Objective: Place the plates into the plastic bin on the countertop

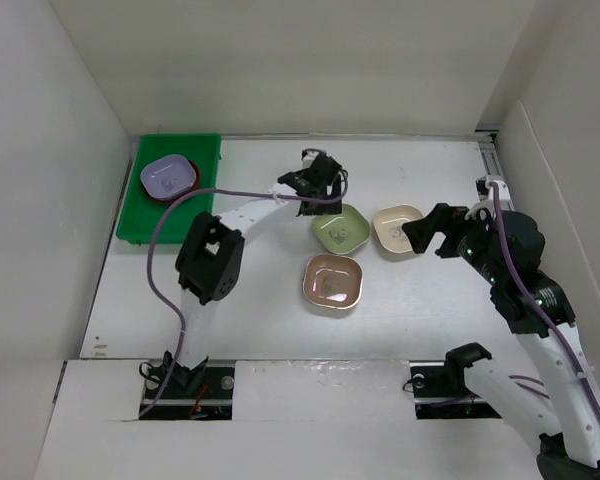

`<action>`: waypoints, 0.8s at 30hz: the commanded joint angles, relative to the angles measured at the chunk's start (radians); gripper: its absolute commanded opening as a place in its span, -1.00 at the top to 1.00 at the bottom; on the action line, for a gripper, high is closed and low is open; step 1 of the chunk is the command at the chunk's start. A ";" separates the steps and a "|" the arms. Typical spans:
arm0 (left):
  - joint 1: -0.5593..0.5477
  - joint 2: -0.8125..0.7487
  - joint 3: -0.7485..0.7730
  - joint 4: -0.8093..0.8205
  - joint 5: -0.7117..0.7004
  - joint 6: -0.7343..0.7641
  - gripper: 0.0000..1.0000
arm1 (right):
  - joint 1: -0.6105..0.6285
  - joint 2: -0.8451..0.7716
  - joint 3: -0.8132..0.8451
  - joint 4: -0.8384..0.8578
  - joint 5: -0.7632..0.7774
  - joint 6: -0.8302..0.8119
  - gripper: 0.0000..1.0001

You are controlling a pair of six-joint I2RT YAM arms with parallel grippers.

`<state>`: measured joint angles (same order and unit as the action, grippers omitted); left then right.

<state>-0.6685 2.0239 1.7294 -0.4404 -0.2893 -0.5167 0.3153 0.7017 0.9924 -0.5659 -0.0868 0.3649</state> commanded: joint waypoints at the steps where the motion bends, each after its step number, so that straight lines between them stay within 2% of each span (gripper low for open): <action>1: -0.005 0.041 -0.001 -0.014 -0.016 0.049 -0.91 | 0.005 -0.021 0.040 -0.011 0.001 -0.011 -1.00; 4: -0.005 0.052 -0.043 0.006 0.009 0.049 -0.88 | 0.005 -0.021 0.031 -0.011 -0.008 -0.011 -1.00; 8: -0.005 0.104 -0.054 0.022 0.009 0.049 -0.62 | 0.005 -0.021 0.031 -0.011 -0.018 -0.011 -1.00; 11: -0.005 0.140 -0.030 0.006 -0.019 0.049 -0.07 | 0.005 -0.021 0.022 0.000 -0.027 -0.011 -1.00; 12: -0.005 0.168 -0.015 -0.024 -0.036 0.040 0.20 | 0.005 -0.021 0.022 0.000 -0.027 -0.011 -1.00; 13: -0.005 0.180 0.001 -0.043 -0.075 0.029 0.55 | 0.005 -0.021 0.022 0.000 -0.027 -0.011 -1.00; 15: 0.010 0.190 0.022 -0.066 -0.093 0.009 0.87 | 0.005 -0.021 0.022 0.009 -0.036 -0.011 -1.00; 17: 0.061 0.199 0.022 -0.066 -0.071 0.000 0.99 | 0.005 -0.021 0.022 0.009 -0.036 -0.011 -1.00; 21: 0.164 0.199 0.056 -0.075 -0.033 -0.025 1.00 | 0.005 -0.021 0.022 0.000 -0.036 -0.011 -1.00; 24: 0.245 0.115 0.036 -0.046 0.004 -0.077 1.00 | 0.005 -0.021 0.022 0.000 -0.036 -0.020 -1.00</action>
<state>-0.5114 2.1983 1.7638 -0.4446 -0.2848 -0.5461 0.3153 0.6861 0.9936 -0.5808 -0.1131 0.3630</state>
